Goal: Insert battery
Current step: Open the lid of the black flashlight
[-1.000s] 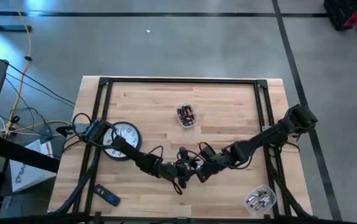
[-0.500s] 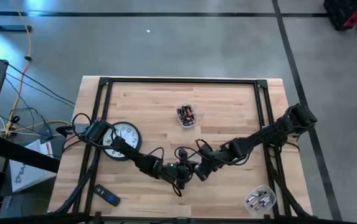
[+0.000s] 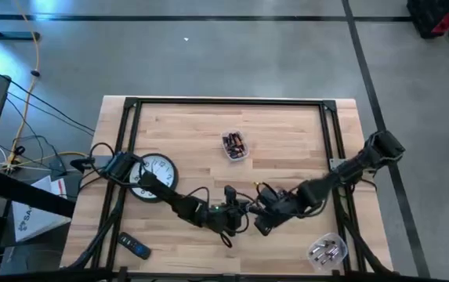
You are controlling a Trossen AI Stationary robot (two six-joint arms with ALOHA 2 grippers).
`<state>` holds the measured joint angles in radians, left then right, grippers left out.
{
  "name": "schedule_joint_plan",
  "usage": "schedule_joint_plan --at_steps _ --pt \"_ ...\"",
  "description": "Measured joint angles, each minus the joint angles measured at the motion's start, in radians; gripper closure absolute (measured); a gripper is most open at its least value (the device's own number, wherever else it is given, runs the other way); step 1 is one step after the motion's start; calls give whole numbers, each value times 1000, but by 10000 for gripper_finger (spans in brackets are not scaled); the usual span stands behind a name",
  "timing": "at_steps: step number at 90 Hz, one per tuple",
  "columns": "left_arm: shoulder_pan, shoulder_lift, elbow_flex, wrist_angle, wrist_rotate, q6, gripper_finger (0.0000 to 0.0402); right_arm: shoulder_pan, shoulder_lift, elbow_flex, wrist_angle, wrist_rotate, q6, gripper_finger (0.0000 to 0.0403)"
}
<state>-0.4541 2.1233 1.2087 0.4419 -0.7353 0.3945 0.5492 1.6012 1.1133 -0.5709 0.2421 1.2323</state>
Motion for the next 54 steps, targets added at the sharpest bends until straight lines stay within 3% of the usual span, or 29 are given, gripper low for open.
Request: schedule_joint_plan --at_steps 33,54 --pt "-30 -49 0 5 -41 16 303 37 0 0 33 169 18 231" --pt "-72 -128 0 -15 -101 4 303 65 -26 37 134 280 -150 231"
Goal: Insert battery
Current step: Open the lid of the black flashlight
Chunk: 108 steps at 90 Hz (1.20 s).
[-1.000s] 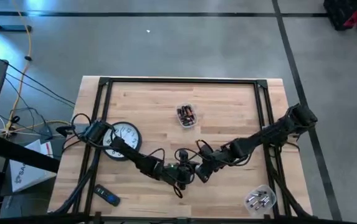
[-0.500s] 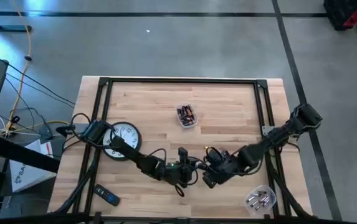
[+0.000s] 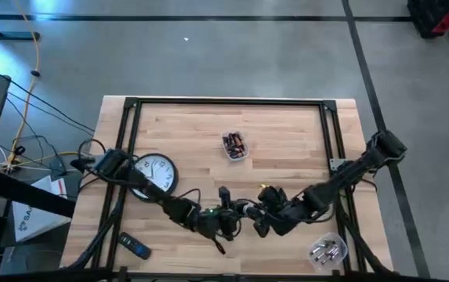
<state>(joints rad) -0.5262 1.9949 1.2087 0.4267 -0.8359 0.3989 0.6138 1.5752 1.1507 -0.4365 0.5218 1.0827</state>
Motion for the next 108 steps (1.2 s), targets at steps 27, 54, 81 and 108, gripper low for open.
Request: schedule_joint_plan --at_steps 27,54,81,108 --pt "-65 -67 0 -15 -145 14 303 71 -1 161 -83 182 -168 231" --pt "-67 -66 0 -16 -230 24 303 57 24 167 -106 184 -130 231" --pt "-70 -66 0 -18 -256 49 303 25 35 167 -98 183 -122 231" --pt "-72 -66 0 -12 -273 58 303 14 36 167 -97 165 -122 249"
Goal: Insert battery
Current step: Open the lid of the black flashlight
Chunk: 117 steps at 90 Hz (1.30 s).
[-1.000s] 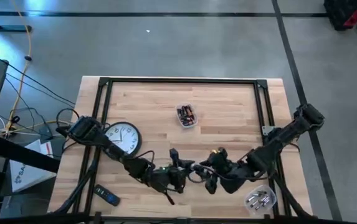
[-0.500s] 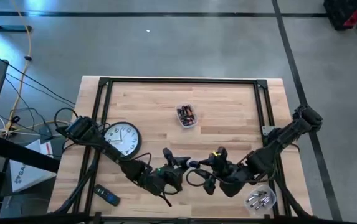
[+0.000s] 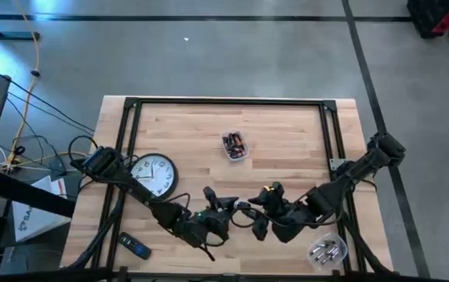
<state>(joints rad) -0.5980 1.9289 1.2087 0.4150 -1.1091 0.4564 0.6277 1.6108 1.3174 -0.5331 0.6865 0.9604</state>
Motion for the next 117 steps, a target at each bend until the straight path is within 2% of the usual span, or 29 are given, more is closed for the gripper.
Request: schedule_joint_plan --at_steps 32,60,85,117 --pt "0 0 0 0 13 0 303 2 0 0 12 1 -48 331" --pt "0 0 -1 -11 73 -2 303 2 0 0 -7 -40 -132 329" --pt "12 0 -1 -46 190 -55 303 3 0 0 -47 -95 -226 330" --pt "76 0 -1 -103 455 -238 303 3 2 -1 -123 -148 -338 331"
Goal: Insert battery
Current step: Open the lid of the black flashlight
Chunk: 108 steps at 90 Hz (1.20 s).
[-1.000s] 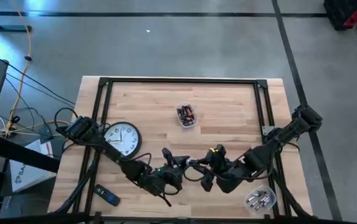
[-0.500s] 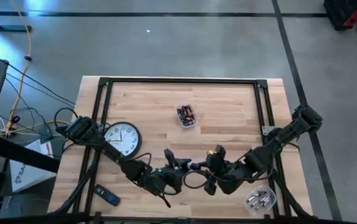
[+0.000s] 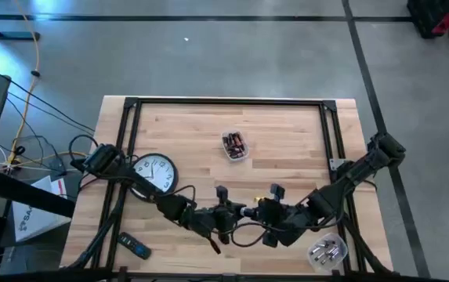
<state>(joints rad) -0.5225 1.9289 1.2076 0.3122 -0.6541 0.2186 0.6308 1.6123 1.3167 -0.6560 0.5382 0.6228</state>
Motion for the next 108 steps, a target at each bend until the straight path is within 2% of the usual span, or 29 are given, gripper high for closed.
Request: schedule_joint_plan --at_steps 29,43,56,67,72,80,89,108 --pt "56 0 1 -26 271 -157 303 0 0 0 -10 -61 -233 332" --pt "90 0 2 -27 488 -235 303 2 0 0 -1 -127 -468 332" --pt "107 15 3 -29 626 -269 303 6 0 -19 6 -161 -688 335" --pt "107 55 -1 -22 794 -275 303 -3 13 -36 12 -114 -774 337" --pt "119 73 -1 21 833 -276 303 -2 26 -38 -2 -102 -778 336" --pt "143 88 0 48 805 -262 303 -1 38 -39 -4 -110 -711 335" --pt "156 92 0 31 721 -267 303 -4 38 -39 -33 -108 -585 334" --pt "153 92 0 -22 456 -261 303 -16 23 -39 -173 -95 18 332"
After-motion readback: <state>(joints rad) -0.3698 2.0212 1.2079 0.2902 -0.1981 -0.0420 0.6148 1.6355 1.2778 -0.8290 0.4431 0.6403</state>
